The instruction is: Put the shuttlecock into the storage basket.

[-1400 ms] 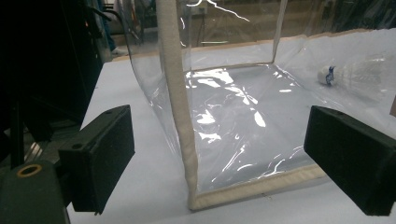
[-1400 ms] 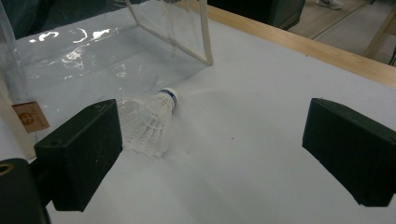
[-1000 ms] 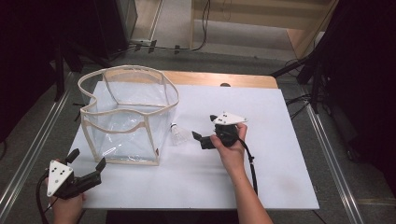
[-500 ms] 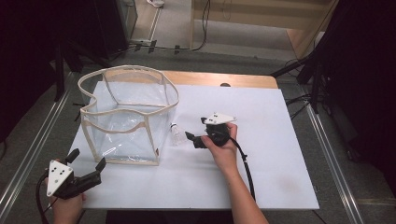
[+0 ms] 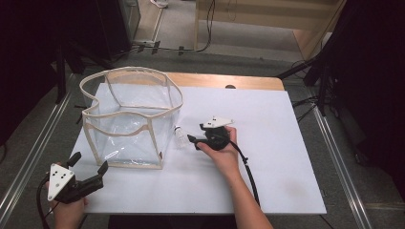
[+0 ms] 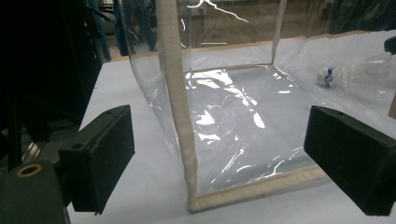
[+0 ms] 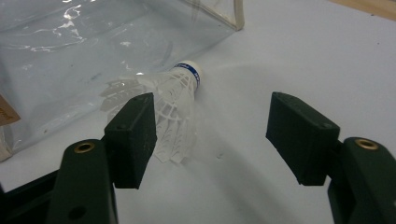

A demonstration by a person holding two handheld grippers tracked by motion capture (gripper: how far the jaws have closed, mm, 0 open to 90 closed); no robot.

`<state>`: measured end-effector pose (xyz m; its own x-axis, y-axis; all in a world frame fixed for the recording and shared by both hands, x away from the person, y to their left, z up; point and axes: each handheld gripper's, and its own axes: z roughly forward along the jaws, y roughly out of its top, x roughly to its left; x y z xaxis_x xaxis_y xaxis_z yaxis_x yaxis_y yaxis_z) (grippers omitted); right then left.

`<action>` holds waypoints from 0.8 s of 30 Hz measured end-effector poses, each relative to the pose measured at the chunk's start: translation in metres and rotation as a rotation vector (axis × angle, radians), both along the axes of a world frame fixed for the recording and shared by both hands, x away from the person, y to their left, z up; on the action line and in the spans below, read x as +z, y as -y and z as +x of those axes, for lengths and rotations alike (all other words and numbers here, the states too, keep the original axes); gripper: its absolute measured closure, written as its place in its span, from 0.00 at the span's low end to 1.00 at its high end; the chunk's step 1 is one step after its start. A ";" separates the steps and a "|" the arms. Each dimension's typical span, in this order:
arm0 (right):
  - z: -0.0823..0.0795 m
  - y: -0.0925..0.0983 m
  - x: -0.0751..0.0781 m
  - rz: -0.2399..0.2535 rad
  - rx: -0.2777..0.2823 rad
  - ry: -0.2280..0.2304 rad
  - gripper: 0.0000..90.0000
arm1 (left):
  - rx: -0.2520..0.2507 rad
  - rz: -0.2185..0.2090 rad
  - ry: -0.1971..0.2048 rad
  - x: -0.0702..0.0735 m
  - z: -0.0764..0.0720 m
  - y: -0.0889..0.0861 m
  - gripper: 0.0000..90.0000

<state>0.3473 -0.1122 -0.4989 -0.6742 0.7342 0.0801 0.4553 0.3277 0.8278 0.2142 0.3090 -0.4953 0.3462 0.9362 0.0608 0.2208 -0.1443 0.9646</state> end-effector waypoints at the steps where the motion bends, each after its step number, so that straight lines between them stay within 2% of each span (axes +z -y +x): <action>1: 0.000 0.000 0.000 0.000 0.000 0.000 0.35 | 0.000 0.000 0.000 0.000 0.000 0.000 0.10; 11: 0.006 -0.012 -0.007 -0.035 0.005 -0.030 0.46 | -0.001 0.000 0.000 0.000 0.000 0.000 0.10; 14: 0.008 -0.016 -0.009 -0.062 0.006 -0.039 0.47 | -0.002 0.000 0.001 0.000 0.000 0.000 0.10; 17: 0.009 -0.021 -0.011 -0.090 -0.001 -0.042 0.51 | -0.001 -0.001 0.001 0.000 0.000 0.000 0.10; 24: 0.012 -0.028 -0.012 -0.115 -0.001 -0.040 0.59 | -0.003 0.003 0.001 0.000 0.000 0.000 0.10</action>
<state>0.3597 -0.0845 -0.5106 -0.6712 0.7410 0.0221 0.4876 0.4188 0.7661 0.2143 0.3087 -0.4954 0.3485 0.9351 0.0637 0.2190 -0.1473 0.9645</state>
